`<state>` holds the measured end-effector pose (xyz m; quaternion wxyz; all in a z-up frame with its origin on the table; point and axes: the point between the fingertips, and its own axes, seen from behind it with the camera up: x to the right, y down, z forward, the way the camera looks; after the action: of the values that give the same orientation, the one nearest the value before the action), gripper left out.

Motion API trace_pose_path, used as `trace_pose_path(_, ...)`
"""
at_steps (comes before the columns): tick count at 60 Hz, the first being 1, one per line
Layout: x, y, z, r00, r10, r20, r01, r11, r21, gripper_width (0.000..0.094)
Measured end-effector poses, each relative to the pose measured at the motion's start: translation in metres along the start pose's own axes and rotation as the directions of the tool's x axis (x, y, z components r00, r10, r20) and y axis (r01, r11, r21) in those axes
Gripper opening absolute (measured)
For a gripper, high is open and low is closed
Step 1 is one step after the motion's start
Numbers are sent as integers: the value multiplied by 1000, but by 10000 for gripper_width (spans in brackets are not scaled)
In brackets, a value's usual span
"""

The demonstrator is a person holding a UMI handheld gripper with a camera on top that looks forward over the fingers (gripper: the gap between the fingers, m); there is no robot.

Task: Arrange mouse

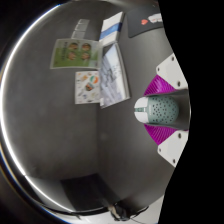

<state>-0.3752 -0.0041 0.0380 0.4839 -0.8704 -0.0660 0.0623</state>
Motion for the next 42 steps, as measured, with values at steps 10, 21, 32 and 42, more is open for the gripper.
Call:
trace_pose_path(10,41,-97,-99,999,-52,-12,53,972,229,404)
trace_pose_path(21,237,-146,-160,973,-3,-229,78,944,320,399)
trace_pose_path(32,388,-37,-105,960,47,-275,-16,993,115,400)
trace_pose_path(42,443,40,-57,964,35,-263,-43,999,-27,404)
